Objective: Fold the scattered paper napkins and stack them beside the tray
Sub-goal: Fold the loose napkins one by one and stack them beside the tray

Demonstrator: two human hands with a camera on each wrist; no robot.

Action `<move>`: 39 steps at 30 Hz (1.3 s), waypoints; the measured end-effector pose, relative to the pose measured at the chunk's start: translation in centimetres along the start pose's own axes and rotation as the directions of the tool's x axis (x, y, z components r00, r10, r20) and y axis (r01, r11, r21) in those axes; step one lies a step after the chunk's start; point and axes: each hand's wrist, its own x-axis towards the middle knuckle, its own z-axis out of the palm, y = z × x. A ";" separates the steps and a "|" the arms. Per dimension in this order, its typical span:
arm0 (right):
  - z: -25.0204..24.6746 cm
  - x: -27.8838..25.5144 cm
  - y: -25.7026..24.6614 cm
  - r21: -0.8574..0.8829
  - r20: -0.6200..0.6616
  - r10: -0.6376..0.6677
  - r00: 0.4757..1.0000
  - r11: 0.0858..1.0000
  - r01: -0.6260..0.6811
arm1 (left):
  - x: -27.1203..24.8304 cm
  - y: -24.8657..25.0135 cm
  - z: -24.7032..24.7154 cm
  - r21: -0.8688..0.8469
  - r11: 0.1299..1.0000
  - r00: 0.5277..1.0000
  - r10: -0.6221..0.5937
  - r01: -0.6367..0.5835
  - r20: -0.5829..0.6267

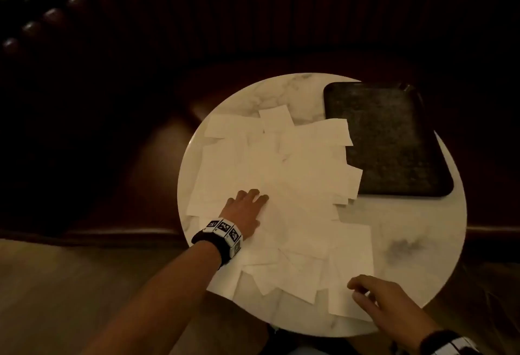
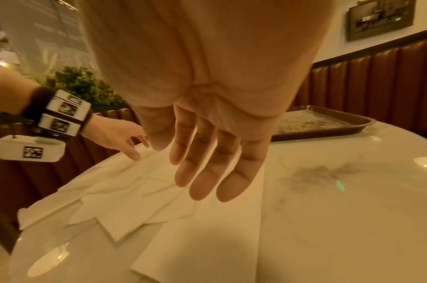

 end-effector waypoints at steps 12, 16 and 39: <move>-0.9 0.5 3.1 0.009 0.108 -0.003 0.994 1.000 0.002 | 1.5 -0.5 2.6 0.029 0.996 0.985 0.092 -0.088 -0.149; -1.7 1.4 2.5 0.005 0.081 -0.041 0.996 0.999 0.041 | 2.1 -0.8 1.7 -0.032 0.997 0.981 0.056 -0.063 -0.187; -9.4 4.4 -8.2 0.912 -0.241 0.231 0.943 0.385 0.139 | -3.0 11.6 -9.5 -1.000 -0.013 1.000 0.013 0.006 0.006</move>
